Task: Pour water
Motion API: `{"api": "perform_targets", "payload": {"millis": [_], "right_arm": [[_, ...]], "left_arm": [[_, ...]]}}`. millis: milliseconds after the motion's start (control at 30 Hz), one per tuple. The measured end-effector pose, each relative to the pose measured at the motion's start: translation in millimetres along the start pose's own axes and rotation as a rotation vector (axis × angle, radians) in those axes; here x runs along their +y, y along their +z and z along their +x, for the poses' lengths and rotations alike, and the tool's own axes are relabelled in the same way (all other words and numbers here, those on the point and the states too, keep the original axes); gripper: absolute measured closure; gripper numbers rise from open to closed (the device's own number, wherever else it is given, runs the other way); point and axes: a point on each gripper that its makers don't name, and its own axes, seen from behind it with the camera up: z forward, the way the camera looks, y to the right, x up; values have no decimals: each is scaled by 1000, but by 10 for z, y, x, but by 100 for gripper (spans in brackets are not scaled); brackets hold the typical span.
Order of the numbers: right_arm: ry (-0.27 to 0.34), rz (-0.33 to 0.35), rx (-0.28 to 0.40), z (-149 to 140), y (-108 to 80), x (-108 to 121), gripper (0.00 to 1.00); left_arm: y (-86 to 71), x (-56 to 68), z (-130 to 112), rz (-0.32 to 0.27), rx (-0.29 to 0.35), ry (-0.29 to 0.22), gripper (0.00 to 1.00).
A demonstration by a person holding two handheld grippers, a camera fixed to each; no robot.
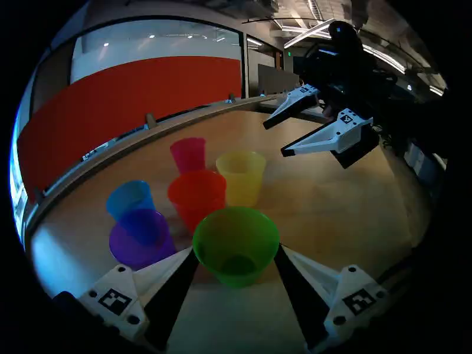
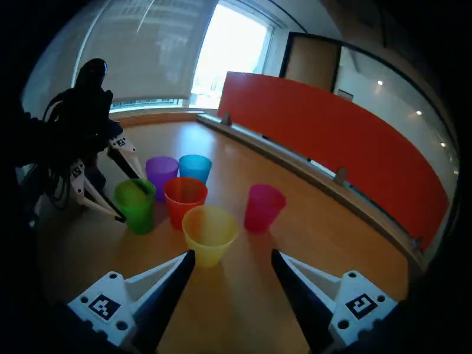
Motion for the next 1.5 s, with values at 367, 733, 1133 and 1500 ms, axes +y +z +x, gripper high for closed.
{"api": "perform_targets", "payload": {"millis": [367,733,1133,1500], "right_arm": [[3,-5,-1,0,-17,7,0],[-1,-7,15,99,-40,-10,0],[-5,-11,34,222,-33,-13,0],[-7,-10,53,347,-15,-23,0]], "left_arm": [[-59,18,127,-16,21,-11,16],[-227,-61,310,5,63,-45,16],[-575,-194,659,75,198,-43,16],[-902,-236,976,127,314,-29,15]]}}
